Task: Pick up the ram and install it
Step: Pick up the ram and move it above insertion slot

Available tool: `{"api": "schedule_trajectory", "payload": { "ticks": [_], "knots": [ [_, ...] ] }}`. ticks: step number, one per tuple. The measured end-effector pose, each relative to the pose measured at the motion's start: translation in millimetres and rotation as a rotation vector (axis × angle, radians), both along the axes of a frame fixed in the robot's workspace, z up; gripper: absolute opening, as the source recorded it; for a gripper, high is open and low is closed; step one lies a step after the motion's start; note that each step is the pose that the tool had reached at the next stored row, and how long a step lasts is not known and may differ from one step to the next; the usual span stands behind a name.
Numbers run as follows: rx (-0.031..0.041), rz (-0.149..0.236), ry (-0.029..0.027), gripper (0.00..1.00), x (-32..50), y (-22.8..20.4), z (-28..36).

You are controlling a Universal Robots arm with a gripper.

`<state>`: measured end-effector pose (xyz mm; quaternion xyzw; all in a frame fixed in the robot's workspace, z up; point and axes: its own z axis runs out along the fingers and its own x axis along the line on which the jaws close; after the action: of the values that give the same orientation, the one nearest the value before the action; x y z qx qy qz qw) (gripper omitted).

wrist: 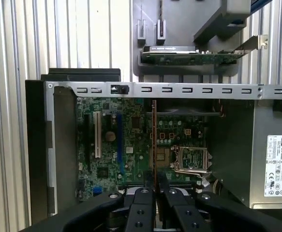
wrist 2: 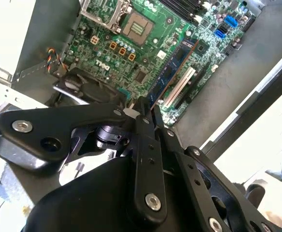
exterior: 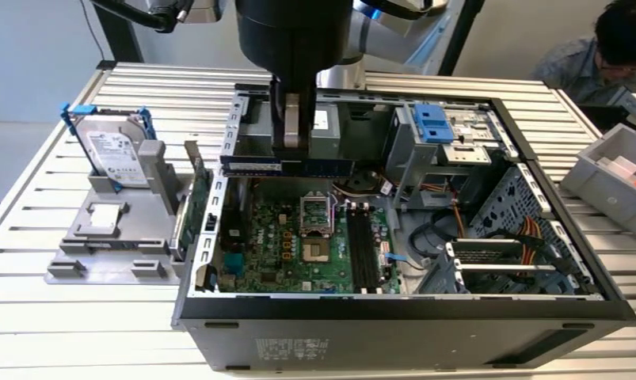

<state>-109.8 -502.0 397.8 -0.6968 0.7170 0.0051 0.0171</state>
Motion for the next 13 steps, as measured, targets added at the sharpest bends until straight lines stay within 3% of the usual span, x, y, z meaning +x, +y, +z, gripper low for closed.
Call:
{"api": "schedule_trajectory", "payload": {
  "ticks": [13],
  "knots": [
    [-0.0001, 0.0, 0.0, 0.0, 29.7, 3.2, 0.0]
  ]
}}
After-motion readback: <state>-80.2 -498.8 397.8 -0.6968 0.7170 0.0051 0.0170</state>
